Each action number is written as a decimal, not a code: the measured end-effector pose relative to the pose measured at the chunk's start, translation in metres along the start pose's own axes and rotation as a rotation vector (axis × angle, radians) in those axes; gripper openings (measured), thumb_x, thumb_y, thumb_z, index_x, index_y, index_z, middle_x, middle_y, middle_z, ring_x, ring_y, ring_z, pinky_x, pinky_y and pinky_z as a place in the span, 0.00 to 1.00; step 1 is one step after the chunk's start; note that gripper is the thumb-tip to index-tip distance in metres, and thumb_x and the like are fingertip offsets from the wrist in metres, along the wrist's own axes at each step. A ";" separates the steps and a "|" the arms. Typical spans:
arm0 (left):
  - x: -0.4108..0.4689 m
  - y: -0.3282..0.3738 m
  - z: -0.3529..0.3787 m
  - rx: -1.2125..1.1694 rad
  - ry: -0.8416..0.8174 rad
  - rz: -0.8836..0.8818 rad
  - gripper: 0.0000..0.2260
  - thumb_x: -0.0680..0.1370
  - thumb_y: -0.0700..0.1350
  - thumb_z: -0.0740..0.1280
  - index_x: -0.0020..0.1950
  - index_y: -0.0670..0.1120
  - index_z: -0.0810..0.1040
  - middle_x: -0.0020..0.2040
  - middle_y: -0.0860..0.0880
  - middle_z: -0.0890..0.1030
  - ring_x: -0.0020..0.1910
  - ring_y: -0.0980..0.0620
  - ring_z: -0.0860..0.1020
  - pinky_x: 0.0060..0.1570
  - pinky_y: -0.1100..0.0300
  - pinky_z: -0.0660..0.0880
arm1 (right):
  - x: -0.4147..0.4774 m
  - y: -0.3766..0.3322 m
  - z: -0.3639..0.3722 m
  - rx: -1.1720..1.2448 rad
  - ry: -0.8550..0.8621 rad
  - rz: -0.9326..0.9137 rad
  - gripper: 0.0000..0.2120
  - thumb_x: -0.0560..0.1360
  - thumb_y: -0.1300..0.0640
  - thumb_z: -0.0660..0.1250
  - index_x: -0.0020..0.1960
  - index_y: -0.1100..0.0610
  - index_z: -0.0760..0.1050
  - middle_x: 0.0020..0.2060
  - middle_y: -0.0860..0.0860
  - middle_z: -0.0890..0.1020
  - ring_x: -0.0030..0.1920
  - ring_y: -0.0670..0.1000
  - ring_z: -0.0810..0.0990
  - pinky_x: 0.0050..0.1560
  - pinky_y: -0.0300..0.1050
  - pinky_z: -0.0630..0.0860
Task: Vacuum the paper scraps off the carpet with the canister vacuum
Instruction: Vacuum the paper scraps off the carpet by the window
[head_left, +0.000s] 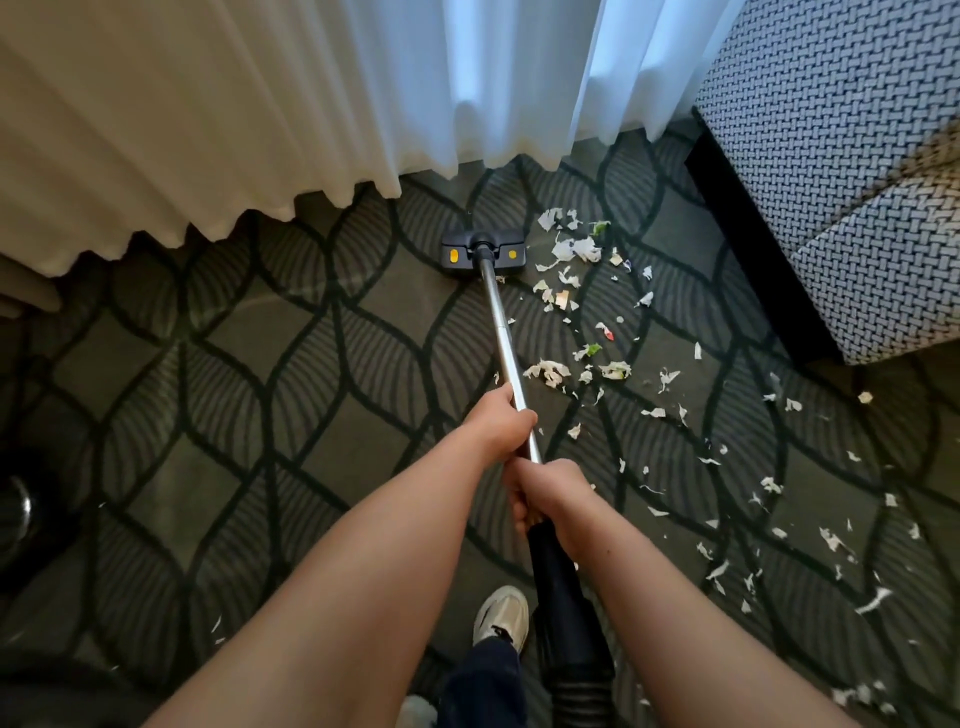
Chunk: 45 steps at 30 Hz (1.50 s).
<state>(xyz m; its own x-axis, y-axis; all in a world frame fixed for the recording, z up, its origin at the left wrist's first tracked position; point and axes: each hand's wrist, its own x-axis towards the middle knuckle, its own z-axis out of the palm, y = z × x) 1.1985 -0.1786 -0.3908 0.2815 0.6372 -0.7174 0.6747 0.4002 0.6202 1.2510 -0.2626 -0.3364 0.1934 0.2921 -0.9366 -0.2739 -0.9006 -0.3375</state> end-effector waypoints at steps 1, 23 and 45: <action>-0.005 -0.002 0.002 -0.009 -0.001 -0.002 0.10 0.76 0.40 0.65 0.57 0.46 0.78 0.50 0.46 0.82 0.50 0.47 0.81 0.55 0.53 0.78 | -0.004 0.004 -0.001 0.001 0.004 0.006 0.06 0.75 0.62 0.63 0.39 0.62 0.71 0.20 0.54 0.70 0.16 0.49 0.66 0.21 0.36 0.68; -0.076 -0.049 0.038 0.032 -0.031 -0.009 0.10 0.78 0.42 0.63 0.58 0.42 0.77 0.55 0.43 0.81 0.54 0.44 0.79 0.59 0.52 0.76 | -0.046 0.087 -0.001 -0.077 0.035 -0.019 0.09 0.74 0.63 0.62 0.35 0.60 0.68 0.20 0.54 0.69 0.19 0.51 0.66 0.23 0.38 0.67; -0.159 -0.075 0.134 -0.081 -0.068 -0.063 0.07 0.79 0.41 0.63 0.55 0.46 0.75 0.51 0.44 0.81 0.52 0.43 0.81 0.53 0.51 0.79 | -0.099 0.183 -0.073 -0.124 0.016 -0.006 0.08 0.75 0.65 0.62 0.37 0.61 0.70 0.22 0.55 0.69 0.16 0.49 0.66 0.21 0.36 0.66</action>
<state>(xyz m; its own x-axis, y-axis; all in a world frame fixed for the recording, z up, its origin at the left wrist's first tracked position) 1.1947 -0.3985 -0.3660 0.2881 0.5639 -0.7739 0.6359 0.4916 0.5950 1.2509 -0.4800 -0.2988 0.2095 0.2930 -0.9329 -0.1547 -0.9321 -0.3275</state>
